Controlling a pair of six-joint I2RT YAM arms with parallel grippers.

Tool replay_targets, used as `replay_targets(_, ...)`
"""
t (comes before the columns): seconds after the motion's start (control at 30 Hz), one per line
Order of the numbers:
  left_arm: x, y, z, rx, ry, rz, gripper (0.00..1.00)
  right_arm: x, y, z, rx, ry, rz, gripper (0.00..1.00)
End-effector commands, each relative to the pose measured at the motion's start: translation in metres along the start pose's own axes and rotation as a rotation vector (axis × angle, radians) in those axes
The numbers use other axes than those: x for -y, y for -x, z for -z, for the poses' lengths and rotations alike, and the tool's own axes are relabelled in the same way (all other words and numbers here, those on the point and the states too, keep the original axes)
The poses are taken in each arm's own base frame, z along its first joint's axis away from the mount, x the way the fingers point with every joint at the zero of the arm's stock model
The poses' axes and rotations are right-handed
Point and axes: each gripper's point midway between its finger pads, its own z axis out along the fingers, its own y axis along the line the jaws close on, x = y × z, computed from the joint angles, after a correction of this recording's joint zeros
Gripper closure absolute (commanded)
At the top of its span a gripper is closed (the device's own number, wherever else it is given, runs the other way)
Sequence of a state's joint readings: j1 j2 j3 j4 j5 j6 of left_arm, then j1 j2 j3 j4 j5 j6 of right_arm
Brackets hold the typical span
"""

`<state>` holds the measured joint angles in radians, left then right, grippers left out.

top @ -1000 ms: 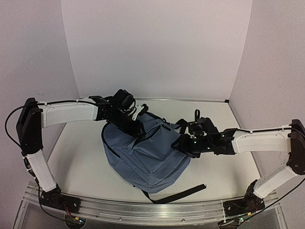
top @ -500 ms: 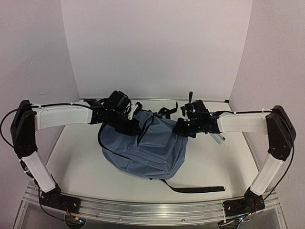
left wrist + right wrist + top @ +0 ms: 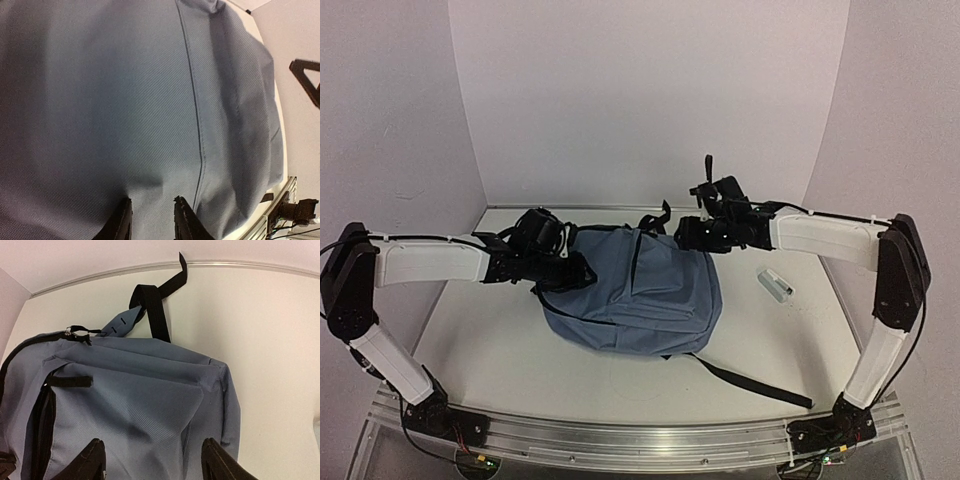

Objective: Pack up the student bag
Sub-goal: Adjust the student bag at the center of the board.

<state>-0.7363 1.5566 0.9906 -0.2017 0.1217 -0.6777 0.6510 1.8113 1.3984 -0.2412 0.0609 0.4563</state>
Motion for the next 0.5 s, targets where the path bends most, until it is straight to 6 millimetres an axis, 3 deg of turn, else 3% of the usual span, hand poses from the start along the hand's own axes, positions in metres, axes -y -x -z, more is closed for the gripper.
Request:
replay_targets(0.0, 0.06, 0.05, 0.028, 0.118, -0.189, -0.087, 0.63, -0.029, 0.007, 0.044, 0.07, -0.074, 0.052, 0.35)
replay_targets(0.17, 0.085, 0.062, 0.016, 0.061, -0.204, -0.213, 0.29, -0.04, -0.011, 0.054, 0.058, -0.075, -0.008, 0.3)
replay_targets(0.3, 0.087, 0.055, -0.008, -0.019, -0.141, -0.279, 0.22, -0.029, -0.019, 0.061, 0.059, -0.094, -0.056, 0.3)
replay_targets(0.47, 0.07, 0.049, -0.035, -0.078, 0.028, -0.333, 0.17, -0.016, -0.025, 0.078, 0.07, -0.099, -0.087, 0.3)
